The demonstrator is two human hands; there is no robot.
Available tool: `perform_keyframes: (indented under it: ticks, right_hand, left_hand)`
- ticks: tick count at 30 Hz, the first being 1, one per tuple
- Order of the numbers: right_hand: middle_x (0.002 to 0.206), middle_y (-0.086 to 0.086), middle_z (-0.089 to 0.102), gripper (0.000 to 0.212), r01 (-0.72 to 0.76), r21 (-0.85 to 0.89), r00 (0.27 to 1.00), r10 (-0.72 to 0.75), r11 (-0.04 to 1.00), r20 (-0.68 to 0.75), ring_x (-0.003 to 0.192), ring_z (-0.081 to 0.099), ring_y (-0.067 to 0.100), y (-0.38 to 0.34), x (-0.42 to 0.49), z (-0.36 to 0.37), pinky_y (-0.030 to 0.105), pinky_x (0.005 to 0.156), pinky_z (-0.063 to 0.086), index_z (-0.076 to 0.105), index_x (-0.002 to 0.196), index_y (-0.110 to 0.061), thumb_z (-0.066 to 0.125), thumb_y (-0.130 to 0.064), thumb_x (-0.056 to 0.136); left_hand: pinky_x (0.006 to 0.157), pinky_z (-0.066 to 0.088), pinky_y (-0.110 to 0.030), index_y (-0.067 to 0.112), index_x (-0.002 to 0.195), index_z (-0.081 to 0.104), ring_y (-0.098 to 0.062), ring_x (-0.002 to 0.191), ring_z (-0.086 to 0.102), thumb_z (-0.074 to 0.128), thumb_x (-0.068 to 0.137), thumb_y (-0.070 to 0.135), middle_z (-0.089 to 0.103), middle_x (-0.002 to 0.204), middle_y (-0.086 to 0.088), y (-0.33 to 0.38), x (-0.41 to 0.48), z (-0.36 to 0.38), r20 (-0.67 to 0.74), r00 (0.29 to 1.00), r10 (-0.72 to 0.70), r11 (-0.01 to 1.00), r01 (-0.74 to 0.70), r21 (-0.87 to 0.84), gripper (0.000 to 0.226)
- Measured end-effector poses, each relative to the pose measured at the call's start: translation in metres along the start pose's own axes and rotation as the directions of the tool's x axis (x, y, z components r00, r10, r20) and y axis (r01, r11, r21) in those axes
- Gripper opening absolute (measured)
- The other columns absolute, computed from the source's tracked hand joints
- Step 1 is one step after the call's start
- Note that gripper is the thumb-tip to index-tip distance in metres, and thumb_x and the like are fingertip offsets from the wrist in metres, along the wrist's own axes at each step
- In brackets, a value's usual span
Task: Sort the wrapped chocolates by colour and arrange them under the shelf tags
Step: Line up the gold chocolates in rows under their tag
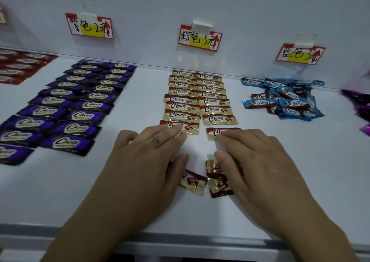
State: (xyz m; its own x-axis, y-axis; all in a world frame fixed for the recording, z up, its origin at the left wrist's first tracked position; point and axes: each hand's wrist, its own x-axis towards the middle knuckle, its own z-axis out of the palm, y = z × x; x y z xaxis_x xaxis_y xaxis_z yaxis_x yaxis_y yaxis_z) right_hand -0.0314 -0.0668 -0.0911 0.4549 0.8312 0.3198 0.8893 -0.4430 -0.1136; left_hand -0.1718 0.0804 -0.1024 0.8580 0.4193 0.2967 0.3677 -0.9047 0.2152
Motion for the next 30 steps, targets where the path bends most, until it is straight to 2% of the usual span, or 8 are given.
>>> perform_keyframes:
  ticks: [7,13,18,20,21,23,25,30]
  right_hand:
    - [0.121,-0.009,0.06,0.053,-0.03,0.035,0.996,0.027,0.999,0.082,0.113,0.049,0.013,-0.001,0.002,0.0,0.029,0.093,0.033,0.061,0.124,-0.022,0.024,-0.048,0.097]
    - [0.13,-0.011,0.056,0.059,-0.036,0.028,0.992,0.032,0.999,0.123,0.12,0.041,0.009,-0.003,0.004,-0.002,0.024,0.097,0.022,0.054,0.133,-0.026,0.016,-0.053,0.096]
    - [0.128,-0.01,0.059,0.048,-0.11,0.094,0.994,0.112,0.989,-0.011,0.118,0.043,0.008,-0.002,-0.006,-0.009,0.025,0.097,0.023,0.057,0.129,-0.026,0.026,-0.045,0.098]
    - [0.13,-0.01,0.059,0.051,-0.166,0.101,0.986,0.168,0.981,-0.01,0.121,0.045,0.009,-0.011,-0.014,-0.011,0.027,0.099,0.023,0.058,0.128,-0.027,0.024,-0.047,0.097]
    - [0.138,-0.011,0.053,0.057,-0.18,0.082,0.983,0.177,0.98,0.042,0.128,0.041,0.008,-0.015,-0.015,-0.011,0.028,0.104,0.019,0.054,0.134,-0.029,0.02,-0.052,0.095]
    - [0.157,-0.016,0.022,0.071,-0.175,0.051,0.966,0.161,0.983,0.202,0.144,0.013,0.002,-0.021,-0.011,-0.01,0.026,0.114,0.003,0.027,0.149,-0.035,0.003,-0.062,0.088]
    - [0.159,-0.019,-0.001,0.076,-0.155,0.035,0.941,0.137,0.987,0.309,0.145,-0.009,-0.001,-0.02,-0.007,-0.008,0.03,0.118,-0.008,0.004,0.152,-0.037,-0.008,-0.066,0.083]
    - [0.159,-0.019,-0.005,0.08,-0.144,-0.007,0.929,0.138,0.99,0.342,0.144,-0.012,-0.001,-0.021,-0.01,-0.006,0.037,0.12,-0.007,-0.001,0.152,-0.035,-0.013,-0.067,0.08]
  left_hand:
    - [0.088,0.042,-0.042,0.024,0.119,0.065,-0.016,0.118,0.058,0.032,0.092,0.046,0.064,0.126,0.005,-0.002,0.0,0.001,-0.009,1.0,0.002,1.0,-0.002,-0.011,0.048]
    - [0.089,0.042,-0.042,0.025,0.12,0.065,-0.016,0.12,0.058,0.03,0.093,0.048,0.062,0.128,0.005,-0.002,0.002,0.002,-0.002,1.0,-0.004,1.0,0.004,-0.024,0.05]
    - [0.092,0.039,-0.04,0.021,0.122,0.065,-0.016,0.127,0.052,0.032,0.094,0.044,0.059,0.133,0.004,0.0,-0.002,0.002,-0.067,0.998,0.021,0.997,-0.026,-0.067,0.049]
    - [0.094,0.038,-0.04,0.02,0.124,0.064,-0.018,0.126,0.053,0.032,0.094,0.044,0.06,0.132,0.003,0.001,-0.002,0.001,-0.076,0.997,0.013,0.997,-0.019,-0.073,0.05]
    - [0.095,0.038,-0.039,0.019,0.125,0.064,-0.018,0.126,0.053,0.032,0.094,0.044,0.06,0.132,0.002,0.001,-0.001,0.001,-0.069,0.998,0.011,0.998,-0.016,-0.065,0.051]
    - [0.097,0.036,-0.037,0.019,0.127,0.062,-0.016,0.127,0.052,0.031,0.094,0.045,0.059,0.133,0.002,0.002,0.0,0.002,-0.043,0.999,0.023,0.999,-0.024,-0.031,0.052]
    - [0.097,0.036,-0.036,0.02,0.128,0.062,-0.015,0.128,0.051,0.031,0.095,0.043,0.058,0.134,0.003,0.001,-0.001,0.003,-0.024,0.999,0.035,0.999,-0.035,-0.014,0.051]
    - [0.093,0.038,-0.037,0.021,0.126,0.063,-0.014,0.126,0.052,0.031,0.094,0.04,0.059,0.133,0.004,0.004,-0.001,0.002,-0.003,1.0,0.027,1.0,-0.027,0.005,0.049]
